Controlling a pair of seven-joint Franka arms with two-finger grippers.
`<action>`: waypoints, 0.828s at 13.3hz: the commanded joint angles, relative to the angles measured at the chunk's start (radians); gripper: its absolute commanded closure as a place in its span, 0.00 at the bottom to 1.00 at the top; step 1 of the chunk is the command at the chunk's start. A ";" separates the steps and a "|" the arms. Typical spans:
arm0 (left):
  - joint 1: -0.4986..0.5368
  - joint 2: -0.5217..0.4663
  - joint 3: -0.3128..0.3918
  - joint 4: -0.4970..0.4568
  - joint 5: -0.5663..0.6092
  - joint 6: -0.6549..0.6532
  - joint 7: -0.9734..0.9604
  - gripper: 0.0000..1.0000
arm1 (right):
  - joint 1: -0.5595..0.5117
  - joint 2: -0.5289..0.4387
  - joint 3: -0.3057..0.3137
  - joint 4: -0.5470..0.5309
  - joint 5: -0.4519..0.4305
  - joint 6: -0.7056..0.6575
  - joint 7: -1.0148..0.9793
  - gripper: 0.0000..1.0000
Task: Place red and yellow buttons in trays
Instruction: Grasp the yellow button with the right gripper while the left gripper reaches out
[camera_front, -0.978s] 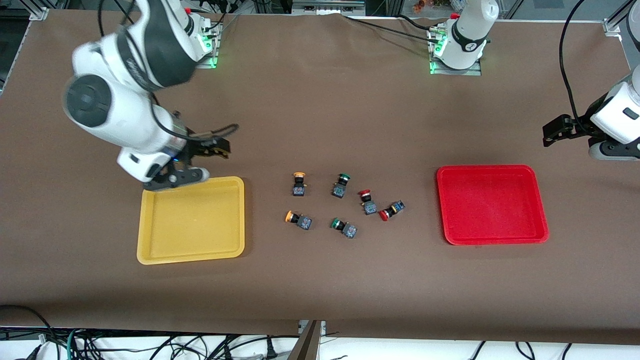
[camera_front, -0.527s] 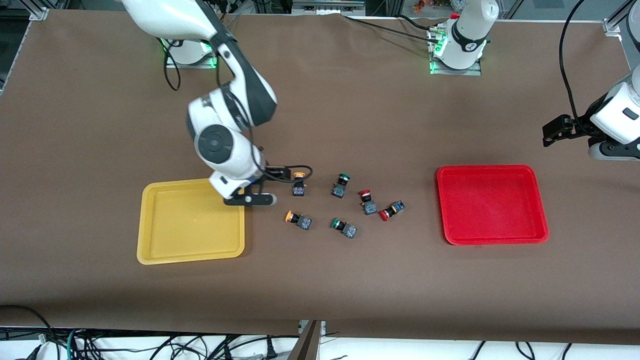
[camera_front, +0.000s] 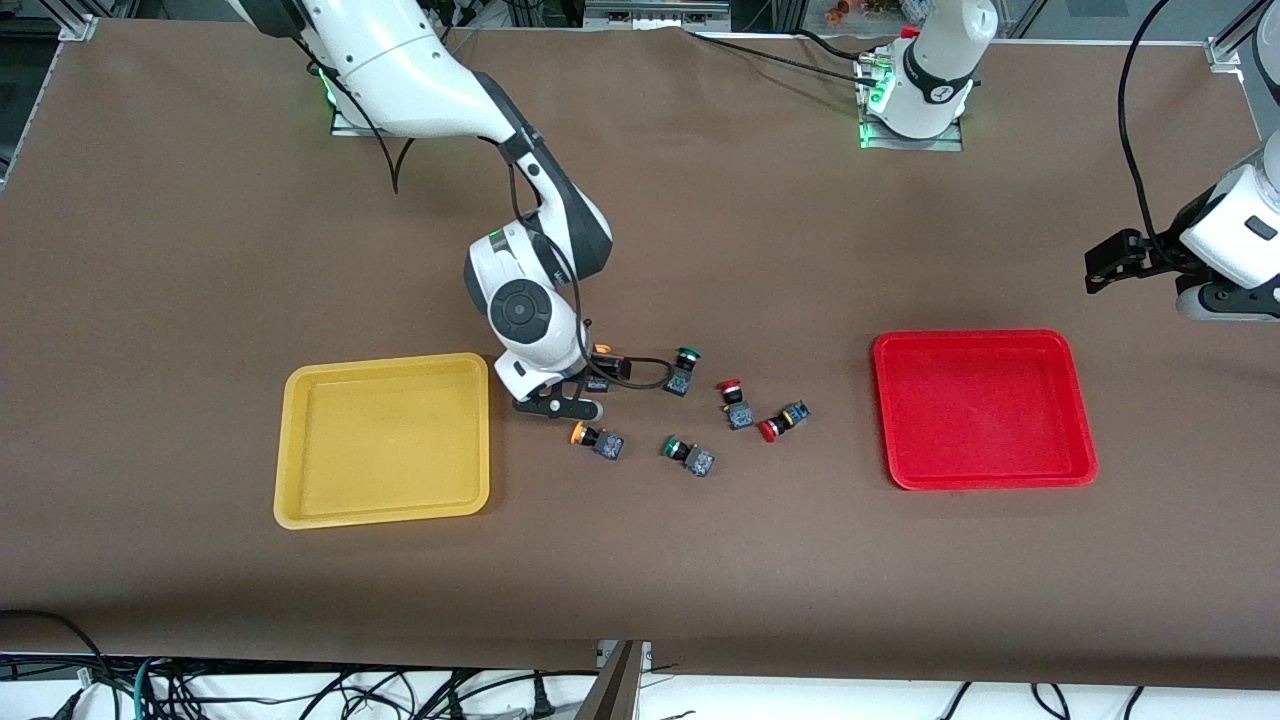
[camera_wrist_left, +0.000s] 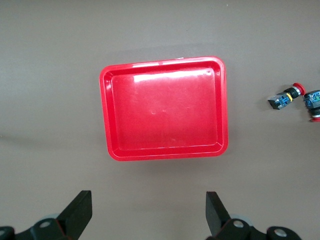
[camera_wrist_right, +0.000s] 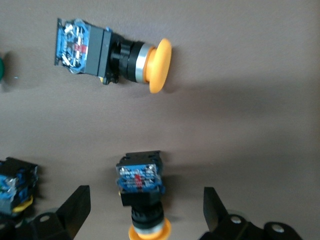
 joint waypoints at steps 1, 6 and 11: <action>-0.005 0.010 -0.002 0.024 -0.075 -0.060 0.016 0.00 | 0.037 0.033 -0.010 0.005 0.020 0.056 0.044 0.01; -0.063 0.119 -0.036 0.024 -0.103 -0.095 0.023 0.00 | 0.041 0.008 -0.013 -0.030 0.015 0.027 0.015 0.87; -0.104 0.282 -0.039 0.024 -0.110 0.155 0.324 0.00 | 0.006 -0.085 -0.056 -0.021 0.015 -0.159 -0.100 1.00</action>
